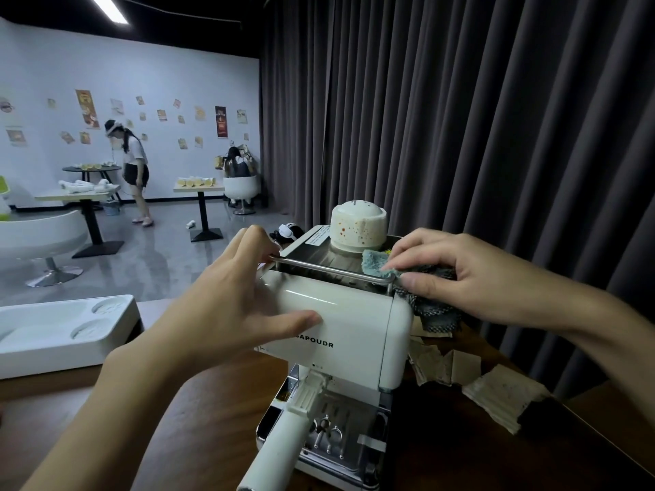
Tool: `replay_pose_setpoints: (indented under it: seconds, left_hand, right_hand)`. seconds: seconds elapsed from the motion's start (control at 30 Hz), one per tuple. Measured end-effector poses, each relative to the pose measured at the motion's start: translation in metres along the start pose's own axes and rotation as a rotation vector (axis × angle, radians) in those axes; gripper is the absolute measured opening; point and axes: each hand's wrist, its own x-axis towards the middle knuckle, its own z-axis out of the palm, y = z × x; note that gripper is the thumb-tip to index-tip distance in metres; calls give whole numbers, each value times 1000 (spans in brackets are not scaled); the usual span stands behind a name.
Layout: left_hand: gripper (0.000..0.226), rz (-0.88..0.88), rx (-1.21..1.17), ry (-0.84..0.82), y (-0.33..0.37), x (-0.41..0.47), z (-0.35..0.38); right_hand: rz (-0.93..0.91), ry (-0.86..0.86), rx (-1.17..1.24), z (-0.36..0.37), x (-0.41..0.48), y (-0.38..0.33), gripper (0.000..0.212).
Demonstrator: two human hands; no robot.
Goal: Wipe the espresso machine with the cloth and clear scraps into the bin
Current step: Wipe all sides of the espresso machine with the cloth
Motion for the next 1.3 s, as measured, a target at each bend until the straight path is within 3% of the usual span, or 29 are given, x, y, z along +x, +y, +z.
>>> replay_pose_setpoints:
  seconds: [0.17, 0.37, 0.6, 0.83, 1.17, 1.3]
  left_hand:
    - [74, -11, 4, 4, 4, 0, 0]
    - [75, -22, 8, 11, 5, -2, 2]
    - [75, -33, -22, 25, 4, -4, 3]
    - [68, -5, -53, 26, 1, -4, 3]
    - [67, -11, -69, 45, 2, -3, 6]
    - [72, -28, -56, 61, 3, -4, 6]
  right_hand:
    - [35, 80, -86, 2, 5, 9, 29]
    - [-60, -135, -19, -6, 16, -8, 33]
    - [-88, -341, -253, -11, 76, -42, 26]
    - [-51, -282, -244, 5, 109, -52, 24]
    - [-45, -281, -241, -9, 82, -38, 24]
    - [-24, -103, -80, -6, 51, -28, 32]
